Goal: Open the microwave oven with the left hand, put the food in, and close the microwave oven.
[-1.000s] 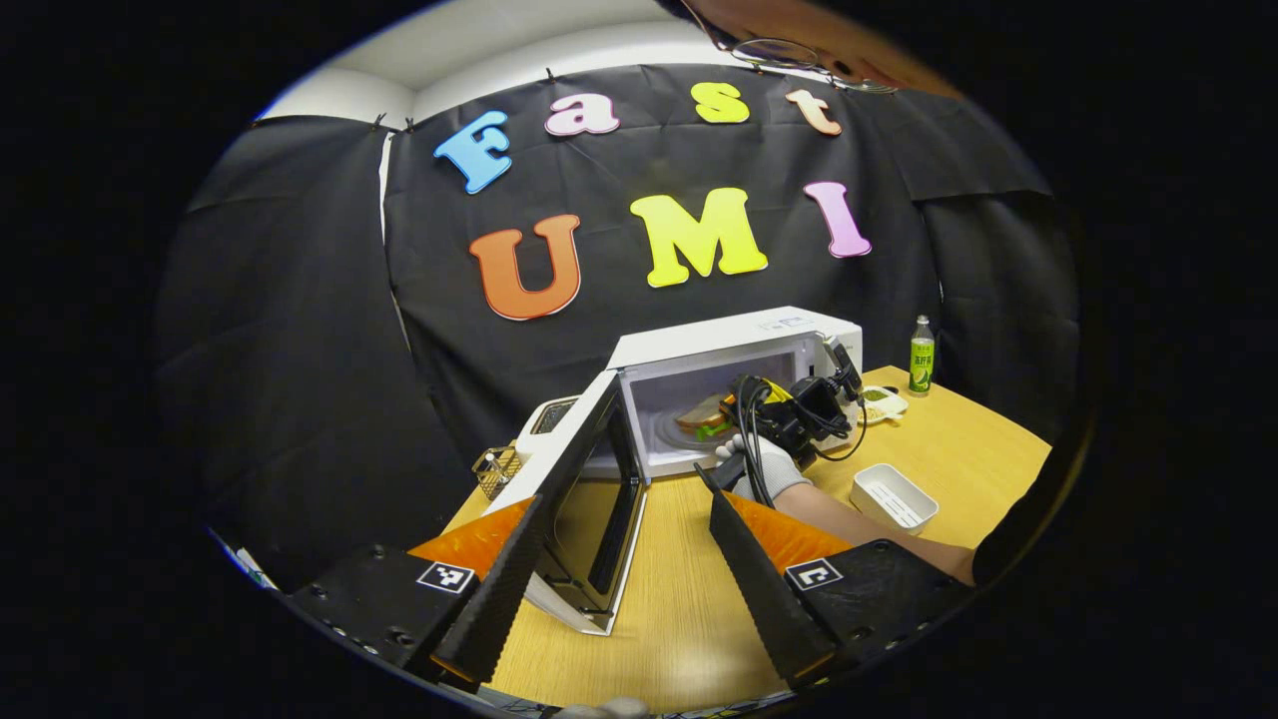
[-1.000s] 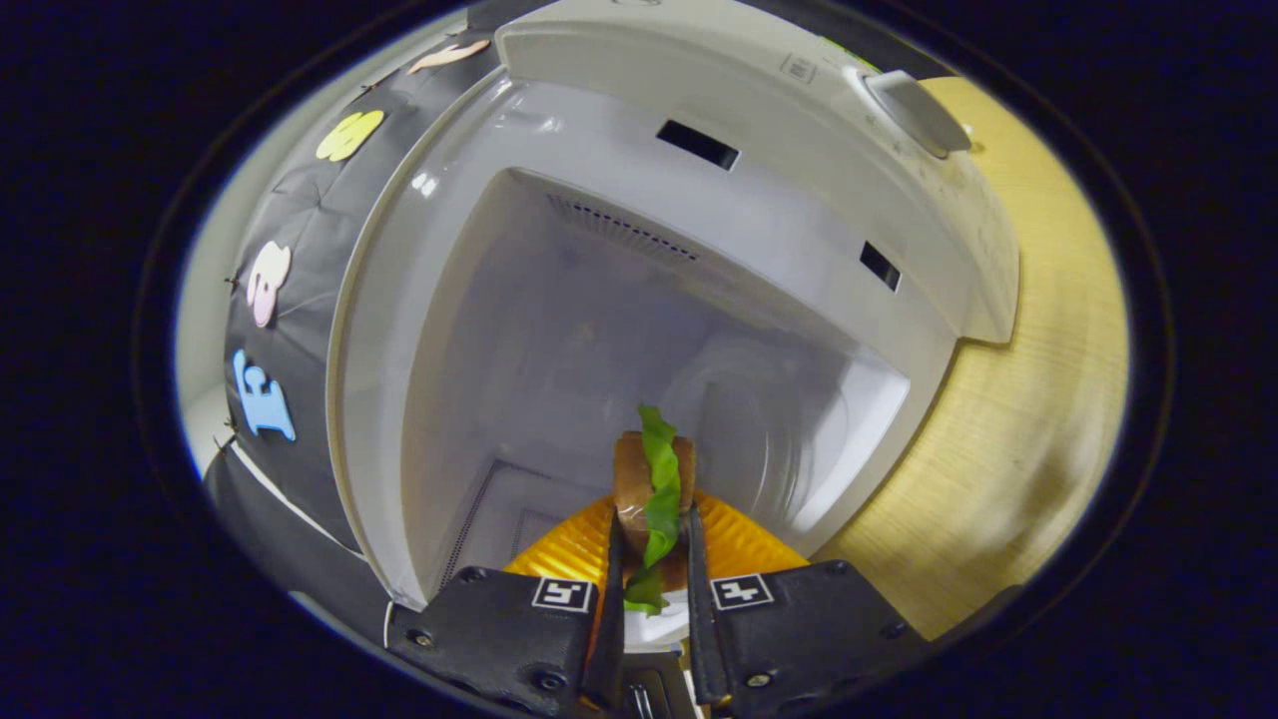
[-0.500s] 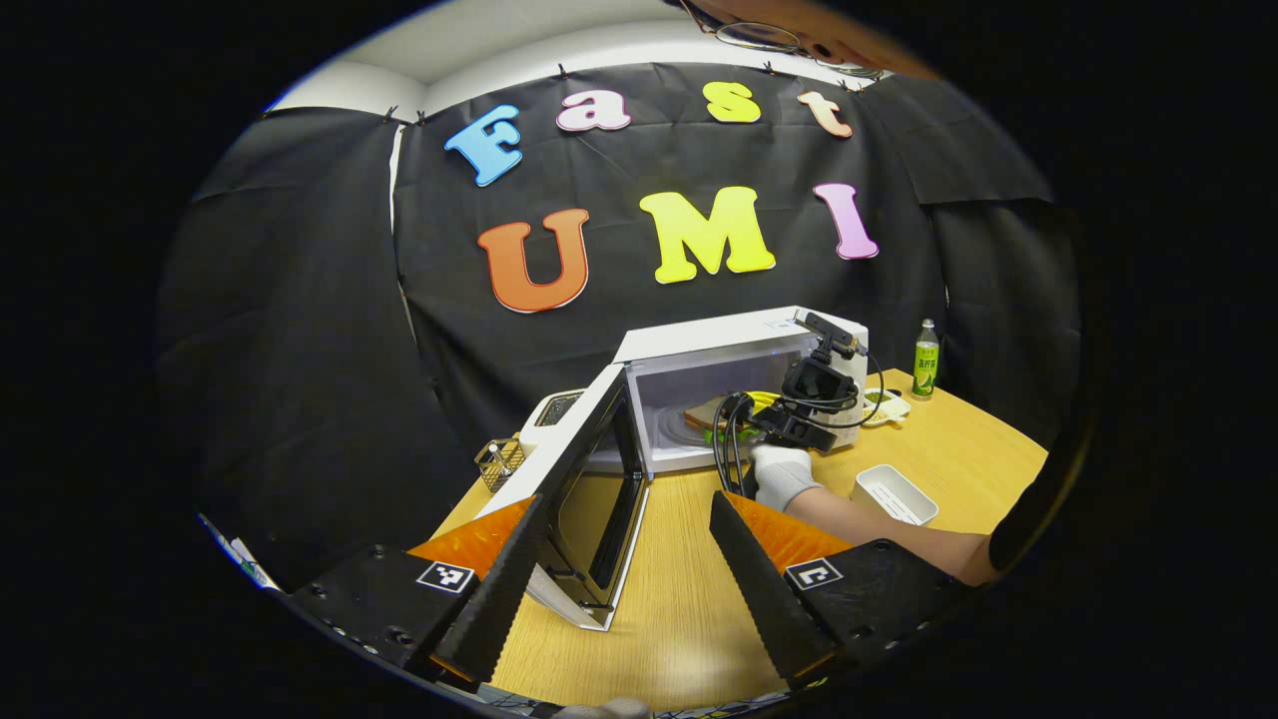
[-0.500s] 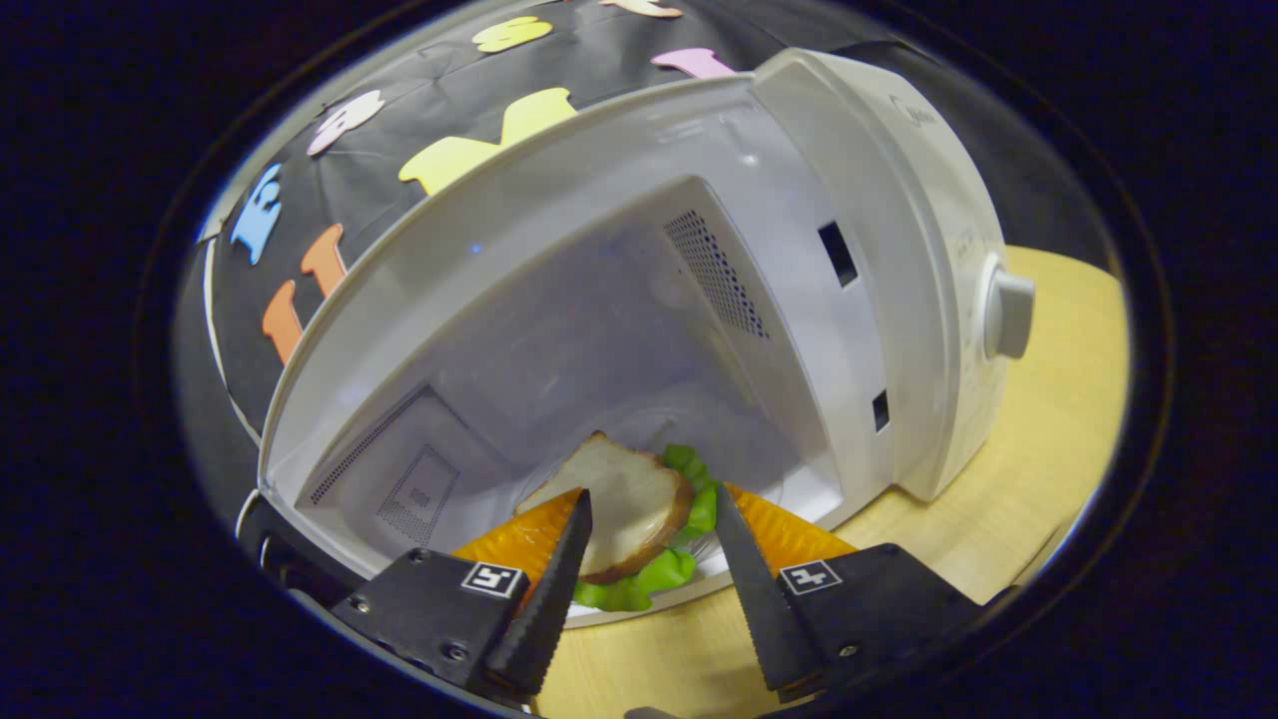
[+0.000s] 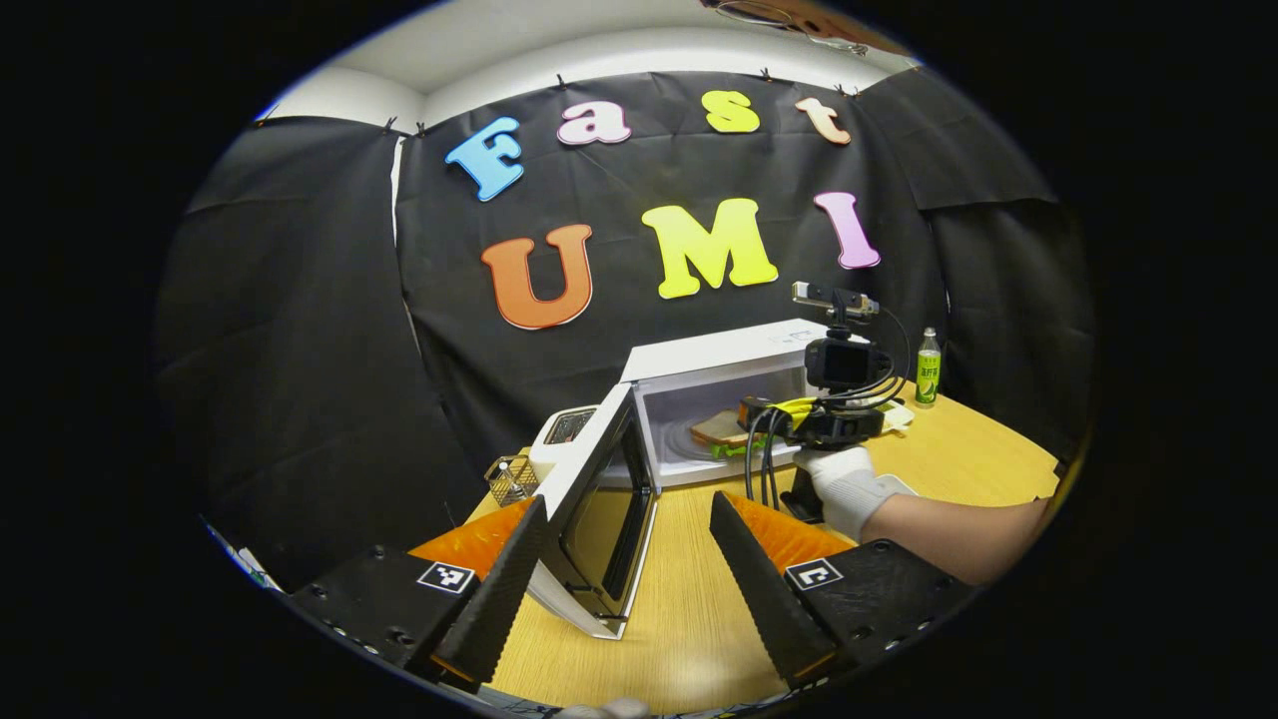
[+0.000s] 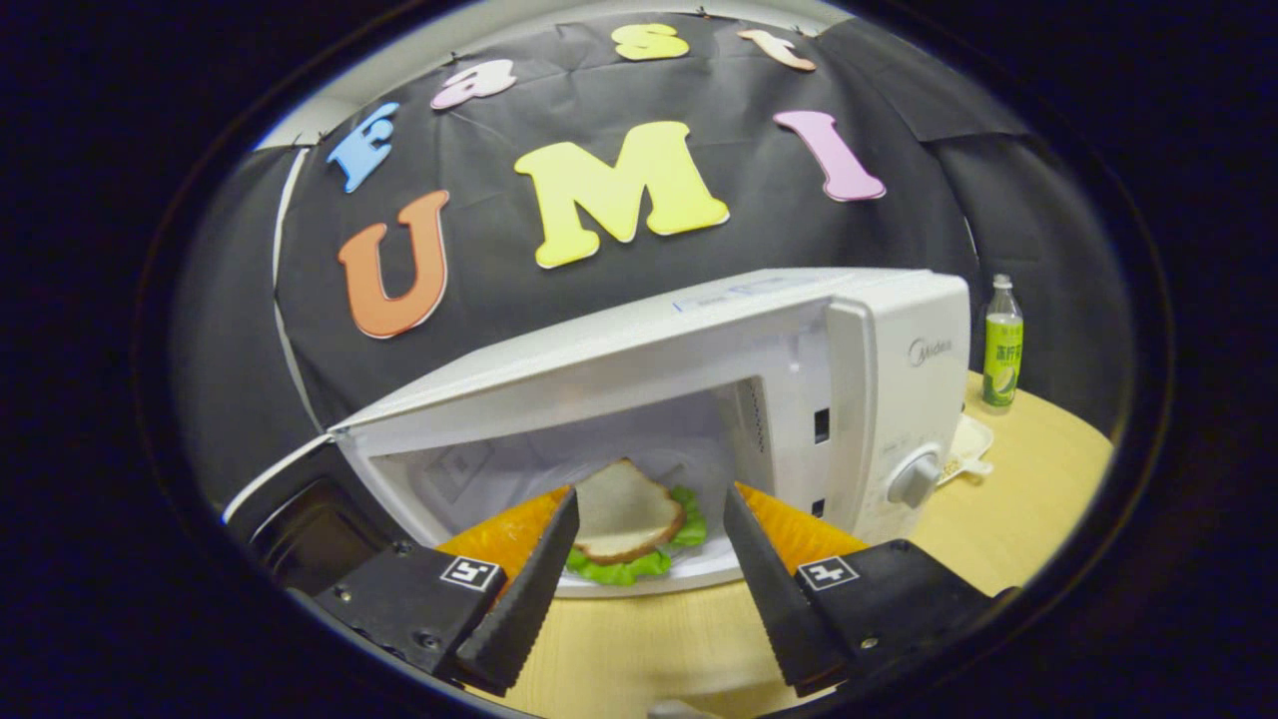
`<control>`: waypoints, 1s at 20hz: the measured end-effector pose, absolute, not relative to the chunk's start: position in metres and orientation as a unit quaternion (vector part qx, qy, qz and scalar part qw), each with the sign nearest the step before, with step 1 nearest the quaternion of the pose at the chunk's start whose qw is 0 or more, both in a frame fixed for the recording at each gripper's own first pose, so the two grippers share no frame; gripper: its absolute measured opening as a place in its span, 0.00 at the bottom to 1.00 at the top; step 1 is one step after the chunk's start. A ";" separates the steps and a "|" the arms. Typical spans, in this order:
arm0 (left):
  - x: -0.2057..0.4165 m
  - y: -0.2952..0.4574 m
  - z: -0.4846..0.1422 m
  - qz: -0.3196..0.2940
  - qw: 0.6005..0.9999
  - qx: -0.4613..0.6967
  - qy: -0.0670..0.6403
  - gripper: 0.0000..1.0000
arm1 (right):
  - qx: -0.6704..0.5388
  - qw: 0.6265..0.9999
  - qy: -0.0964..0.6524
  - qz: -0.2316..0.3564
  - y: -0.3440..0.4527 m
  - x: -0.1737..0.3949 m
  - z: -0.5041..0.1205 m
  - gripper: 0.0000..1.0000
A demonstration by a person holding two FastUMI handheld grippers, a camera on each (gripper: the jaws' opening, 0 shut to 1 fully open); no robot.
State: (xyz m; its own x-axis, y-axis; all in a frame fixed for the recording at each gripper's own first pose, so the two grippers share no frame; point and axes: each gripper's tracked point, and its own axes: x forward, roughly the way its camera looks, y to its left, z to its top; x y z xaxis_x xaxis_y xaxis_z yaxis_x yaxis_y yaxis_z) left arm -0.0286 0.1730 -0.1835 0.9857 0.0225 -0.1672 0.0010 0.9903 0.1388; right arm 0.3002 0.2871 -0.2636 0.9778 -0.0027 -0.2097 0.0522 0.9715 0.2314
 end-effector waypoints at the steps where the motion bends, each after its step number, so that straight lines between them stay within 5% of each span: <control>1: -0.029 0.171 -0.180 0.002 0.994 0.068 0.083 0.97 | 0.116 0.987 0.107 -0.005 0.284 0.286 -0.254 0.93; 9: -0.029 0.161 -0.143 -0.021 0.996 0.060 0.058 0.97 | 0.025 0.994 0.098 0.040 0.219 0.155 -0.153 0.95; 14: -0.019 0.168 -0.114 -0.008 0.998 0.058 0.020 0.96 | -0.008 0.997 0.081 0.013 0.155 0.092 -0.100 0.96; 20: -0.017 0.180 -0.091 -0.009 0.999 0.048 -0.005 0.63 | 0.000 0.998 0.056 -0.027 0.099 0.037 -0.056 0.95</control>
